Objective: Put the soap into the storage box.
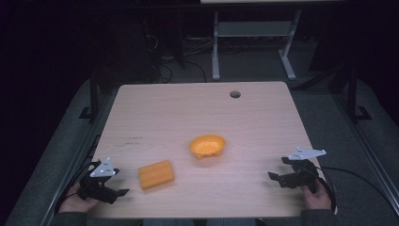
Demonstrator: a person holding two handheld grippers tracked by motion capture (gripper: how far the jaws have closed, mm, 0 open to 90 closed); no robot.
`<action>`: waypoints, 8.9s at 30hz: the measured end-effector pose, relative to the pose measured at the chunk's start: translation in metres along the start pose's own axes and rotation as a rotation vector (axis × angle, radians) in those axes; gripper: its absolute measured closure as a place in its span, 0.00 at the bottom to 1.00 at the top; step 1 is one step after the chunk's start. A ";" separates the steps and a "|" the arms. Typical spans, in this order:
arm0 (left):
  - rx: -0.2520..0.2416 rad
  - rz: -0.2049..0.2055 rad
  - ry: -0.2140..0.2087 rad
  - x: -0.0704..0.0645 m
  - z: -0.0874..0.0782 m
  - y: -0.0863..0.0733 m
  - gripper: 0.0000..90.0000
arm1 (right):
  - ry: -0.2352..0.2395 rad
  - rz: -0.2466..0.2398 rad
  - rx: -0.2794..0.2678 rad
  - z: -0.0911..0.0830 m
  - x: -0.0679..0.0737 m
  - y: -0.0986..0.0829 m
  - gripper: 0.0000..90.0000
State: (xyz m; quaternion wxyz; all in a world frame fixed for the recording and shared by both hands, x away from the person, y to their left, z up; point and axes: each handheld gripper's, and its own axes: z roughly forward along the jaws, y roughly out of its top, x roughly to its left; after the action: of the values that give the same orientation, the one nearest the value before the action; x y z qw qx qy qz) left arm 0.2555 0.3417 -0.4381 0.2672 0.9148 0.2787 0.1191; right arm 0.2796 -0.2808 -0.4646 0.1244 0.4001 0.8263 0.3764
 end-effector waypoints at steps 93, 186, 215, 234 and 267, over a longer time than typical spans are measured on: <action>0.007 0.223 -0.076 -0.026 0.043 0.098 0.20 | -0.002 -0.012 -0.056 -0.011 0.002 0.003 0.15; 0.038 0.249 -0.100 -0.031 0.037 0.139 0.23 | -0.019 0.003 -0.064 -0.014 0.005 0.001 0.15; 0.053 0.348 -0.103 -0.028 0.036 0.197 0.23 | -0.013 -0.014 -0.070 -0.016 0.006 0.002 0.15; 0.068 0.373 -0.145 -0.026 0.058 0.222 0.23 | -0.006 -0.018 -0.070 -0.016 0.005 0.001 0.15; 0.062 0.406 -0.198 -0.024 0.082 0.257 0.23 | -0.001 -0.024 -0.076 -0.016 0.006 0.002 0.16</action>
State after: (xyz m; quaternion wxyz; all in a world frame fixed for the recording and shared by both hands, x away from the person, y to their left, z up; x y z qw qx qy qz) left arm 0.3804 0.1124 -0.3645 0.2355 0.9671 0.0649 0.0714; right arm 0.2692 -0.2838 -0.4519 0.1443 0.3853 0.8162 0.4057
